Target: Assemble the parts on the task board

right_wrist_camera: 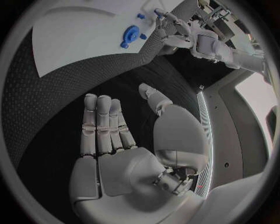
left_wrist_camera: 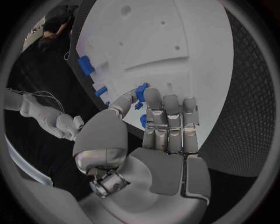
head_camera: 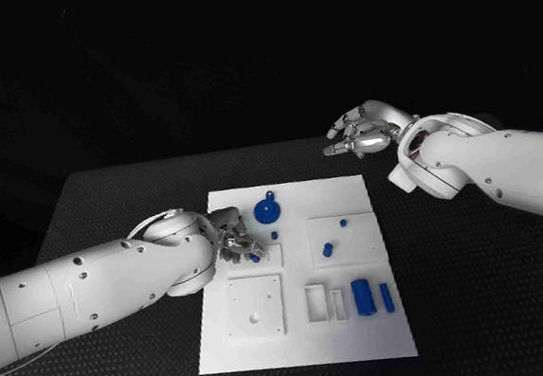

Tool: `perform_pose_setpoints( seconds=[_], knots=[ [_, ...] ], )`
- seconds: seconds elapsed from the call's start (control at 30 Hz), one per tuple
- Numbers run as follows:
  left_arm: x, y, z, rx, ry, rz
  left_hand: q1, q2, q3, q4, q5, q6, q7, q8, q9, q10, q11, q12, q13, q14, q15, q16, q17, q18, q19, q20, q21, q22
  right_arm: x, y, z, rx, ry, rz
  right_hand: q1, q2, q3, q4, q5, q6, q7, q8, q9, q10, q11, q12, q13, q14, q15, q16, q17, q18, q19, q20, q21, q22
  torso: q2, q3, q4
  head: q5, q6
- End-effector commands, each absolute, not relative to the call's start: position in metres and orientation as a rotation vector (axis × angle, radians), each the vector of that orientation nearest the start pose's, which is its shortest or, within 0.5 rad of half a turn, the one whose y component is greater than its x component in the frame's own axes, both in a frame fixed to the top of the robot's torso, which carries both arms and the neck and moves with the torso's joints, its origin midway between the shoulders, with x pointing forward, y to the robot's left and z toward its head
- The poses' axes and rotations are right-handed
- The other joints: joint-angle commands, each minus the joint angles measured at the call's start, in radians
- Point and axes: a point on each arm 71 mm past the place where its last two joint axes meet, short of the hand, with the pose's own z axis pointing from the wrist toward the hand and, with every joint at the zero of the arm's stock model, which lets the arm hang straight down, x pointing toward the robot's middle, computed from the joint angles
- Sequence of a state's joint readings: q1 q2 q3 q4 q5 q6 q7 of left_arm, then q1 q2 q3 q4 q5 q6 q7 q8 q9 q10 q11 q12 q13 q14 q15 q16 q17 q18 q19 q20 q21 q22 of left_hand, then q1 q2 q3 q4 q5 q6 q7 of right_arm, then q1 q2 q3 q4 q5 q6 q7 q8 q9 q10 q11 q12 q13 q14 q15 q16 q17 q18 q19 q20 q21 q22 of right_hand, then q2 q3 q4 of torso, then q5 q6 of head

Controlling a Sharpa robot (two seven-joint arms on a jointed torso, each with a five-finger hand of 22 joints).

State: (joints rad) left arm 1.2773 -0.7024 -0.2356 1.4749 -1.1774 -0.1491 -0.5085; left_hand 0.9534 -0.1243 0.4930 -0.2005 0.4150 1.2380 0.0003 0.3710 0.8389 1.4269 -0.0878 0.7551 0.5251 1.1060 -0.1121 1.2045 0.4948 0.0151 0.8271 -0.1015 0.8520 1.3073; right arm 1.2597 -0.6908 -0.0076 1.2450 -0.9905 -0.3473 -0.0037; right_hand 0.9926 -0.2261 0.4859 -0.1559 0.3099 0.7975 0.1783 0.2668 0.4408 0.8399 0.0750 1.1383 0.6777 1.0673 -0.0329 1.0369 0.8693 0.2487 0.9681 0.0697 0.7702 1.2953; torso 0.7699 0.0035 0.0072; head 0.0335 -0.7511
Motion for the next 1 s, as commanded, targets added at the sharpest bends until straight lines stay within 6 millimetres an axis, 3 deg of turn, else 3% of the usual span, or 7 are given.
perform_pose_setpoints(
  seconds=[0.03, 1.0],
  knots=[
    [0.4776, 0.1728, -0.2487, -0.097, 2.134, -0.344, 0.054, 0.049, 0.025, -0.031, 0.003, 0.001, -0.003, -0.001, -0.001, 0.001, -0.009, 0.004, -0.001, 0.002, -0.002, 0.004, -0.001, -0.015, 0.003, -0.106, 0.004, 0.008, 0.5503, -0.2089, -0.1586, 0.292, 1.62, 0.828, -0.008, -0.002, -0.007, 0.001, 0.005, 0.0, 0.006, 0.005, -0.001, -0.006, -0.001, 0.005, -0.002, -0.008, 0.0, 0.001, -0.002, 0.013, -0.002, 0.003, -0.004, 0.002, 0.001, 0.0007, 0.0005, -0.002, 0.0],
    [0.4713, 0.1686, -0.2471, -0.029, 2.063, -0.356, 0.055, 0.048, 0.023, -0.034, 0.003, 0.003, -0.004, -0.001, -0.002, 0.0, -0.014, 0.005, -0.002, 0.005, -0.003, 0.005, -0.002, -0.015, 0.006, -0.107, 0.005, 0.008, 0.55, -0.2104, -0.1586, 0.293, 1.621, 0.827, -0.009, -0.002, -0.008, 0.002, 0.008, 0.0, 0.006, 0.006, -0.001, -0.007, -0.001, 0.007, -0.005, -0.009, 0.0, 0.002, -0.003, 0.013, -0.002, 0.003, -0.006, 0.003, 0.0, -0.0001, 0.0008, 0.001, 0.001]
  ],
)
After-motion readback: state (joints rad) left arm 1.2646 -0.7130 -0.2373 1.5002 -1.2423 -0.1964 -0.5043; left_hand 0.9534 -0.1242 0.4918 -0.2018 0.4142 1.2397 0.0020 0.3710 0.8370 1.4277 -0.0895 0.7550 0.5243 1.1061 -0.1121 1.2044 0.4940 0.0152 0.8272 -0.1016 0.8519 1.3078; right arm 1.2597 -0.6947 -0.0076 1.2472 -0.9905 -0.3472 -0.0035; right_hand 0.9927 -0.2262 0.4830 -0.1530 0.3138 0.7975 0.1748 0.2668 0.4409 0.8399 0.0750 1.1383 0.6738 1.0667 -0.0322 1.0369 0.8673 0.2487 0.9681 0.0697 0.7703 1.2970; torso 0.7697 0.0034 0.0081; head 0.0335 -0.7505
